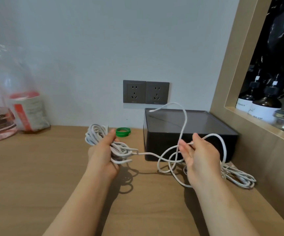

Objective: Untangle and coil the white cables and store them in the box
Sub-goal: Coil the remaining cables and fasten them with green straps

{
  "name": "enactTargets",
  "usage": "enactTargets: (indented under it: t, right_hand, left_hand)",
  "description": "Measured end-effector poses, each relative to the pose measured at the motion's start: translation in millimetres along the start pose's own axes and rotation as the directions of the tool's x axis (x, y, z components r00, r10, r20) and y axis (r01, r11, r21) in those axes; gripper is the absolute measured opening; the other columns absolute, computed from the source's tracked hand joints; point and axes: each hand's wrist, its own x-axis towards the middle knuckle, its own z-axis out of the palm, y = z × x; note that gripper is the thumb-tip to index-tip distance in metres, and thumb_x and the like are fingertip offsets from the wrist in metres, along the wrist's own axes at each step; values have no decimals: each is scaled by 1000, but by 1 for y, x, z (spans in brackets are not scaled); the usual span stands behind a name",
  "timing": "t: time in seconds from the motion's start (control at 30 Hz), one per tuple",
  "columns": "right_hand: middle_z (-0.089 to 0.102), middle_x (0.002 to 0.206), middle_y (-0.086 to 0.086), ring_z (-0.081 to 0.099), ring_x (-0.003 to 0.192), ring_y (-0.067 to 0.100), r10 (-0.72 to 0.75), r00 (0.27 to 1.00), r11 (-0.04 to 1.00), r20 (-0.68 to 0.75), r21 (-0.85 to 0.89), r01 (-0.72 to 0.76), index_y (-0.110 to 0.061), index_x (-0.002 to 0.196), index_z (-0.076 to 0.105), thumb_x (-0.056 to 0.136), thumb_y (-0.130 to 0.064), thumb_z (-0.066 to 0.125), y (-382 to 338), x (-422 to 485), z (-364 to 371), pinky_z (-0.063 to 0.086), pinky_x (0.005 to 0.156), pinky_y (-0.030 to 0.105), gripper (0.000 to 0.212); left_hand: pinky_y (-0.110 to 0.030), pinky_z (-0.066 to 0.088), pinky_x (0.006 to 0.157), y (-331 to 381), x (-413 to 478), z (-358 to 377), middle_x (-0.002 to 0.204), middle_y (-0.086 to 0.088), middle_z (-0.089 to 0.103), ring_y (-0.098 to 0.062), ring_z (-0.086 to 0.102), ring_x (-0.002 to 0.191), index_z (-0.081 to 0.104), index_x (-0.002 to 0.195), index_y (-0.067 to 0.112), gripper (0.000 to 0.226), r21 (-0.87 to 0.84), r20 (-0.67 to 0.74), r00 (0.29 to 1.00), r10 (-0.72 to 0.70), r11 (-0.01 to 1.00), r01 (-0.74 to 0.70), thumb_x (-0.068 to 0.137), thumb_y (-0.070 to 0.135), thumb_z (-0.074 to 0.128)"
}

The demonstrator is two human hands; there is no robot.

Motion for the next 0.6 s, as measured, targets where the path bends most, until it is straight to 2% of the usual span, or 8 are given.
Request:
enactTargets:
  t: [0.1, 0.27, 0.37, 0.43, 0.5, 0.53, 0.57, 0.6]
  right_hand:
    - [53, 89, 7, 56, 72, 13, 120, 993, 993, -23, -1, -120, -7, 106, 63, 95, -21, 53, 0, 3, -4, 52, 53, 20, 20]
    - [52, 93, 6, 57, 76, 13, 147, 984, 979, 101, 125, -160, -12, 89, 57, 64, -43, 78, 1, 3, -13, 53, 86, 32, 45]
    - [51, 65, 6, 59, 52, 11, 274, 940, 910, 202, 262, -322, -2, 91, 58, 78, -45, 67, 0, -4, -9, 58, 72, 30, 46]
    - [63, 67, 11, 70, 61, 24, 304, 891, 901, 339, 202, -384, 2, 83, 60, 88, -53, 50, -2, -18, 2, 59, 71, 37, 56]
    - [72, 87, 9, 71, 88, 23, 175, 897, 972, 405, 72, -223, -6, 81, 66, 95, -50, 38, 6, -26, 11, 52, 82, 36, 54]
    - [72, 95, 2, 67, 96, 17, 57, 907, 988, 418, -157, 10, -13, 88, 68, 97, -42, 38, 12, -31, 15, 48, 84, 28, 43]
    - [68, 101, -7, 61, 100, 10, -93, 892, 825, 442, -468, 318, -19, 98, 67, 99, -34, 40, 18, -33, 15, 44, 81, 20, 31]
    - [62, 102, -13, 56, 99, 4, -189, 829, 531, 527, -655, 537, -24, 109, 62, 100, -29, 39, 25, -28, 10, 40, 77, 15, 25]
  left_hand:
    - [-19, 47, 40, -8, -6, 5, 47, 0, 53, -9, 53, 36, 54, 75, 8, 17, 55, -5, 999, 50, 997, -50, 86, 12, 64]
    - [-18, 46, 38, -6, -10, 6, 42, 1, 54, -9, 54, 35, 54, 75, 7, 16, 83, -49, 990, 130, 989, -126, 86, 9, 65]
    - [-18, 46, 38, -7, -12, 7, 42, 1, 55, -9, 54, 35, 53, 75, 7, 17, 95, -53, 991, 127, 988, -121, 86, 10, 65]
    - [-18, 46, 38, -8, -12, 8, 42, 1, 55, -9, 54, 35, 53, 74, 7, 17, 104, -54, 989, 137, 986, -131, 86, 10, 66]
    - [-19, 47, 39, -10, -13, 9, 43, 0, 55, -10, 55, 35, 54, 74, 7, 17, 124, -50, 987, 151, 982, -144, 85, 9, 67]
    - [-20, 48, 39, -10, -14, 10, 44, 0, 56, -10, 55, 36, 55, 74, 7, 16, 132, -45, 987, 153, 981, -146, 85, 9, 67]
    - [-20, 48, 40, -10, -14, 10, 45, 0, 56, -10, 56, 37, 56, 75, 7, 15, 134, -38, 988, 150, 981, -144, 84, 10, 68]
    - [-21, 48, 40, -9, -15, 10, 46, 0, 57, -10, 56, 38, 57, 77, 7, 14, 129, -27, 989, 148, 981, -143, 84, 10, 68]
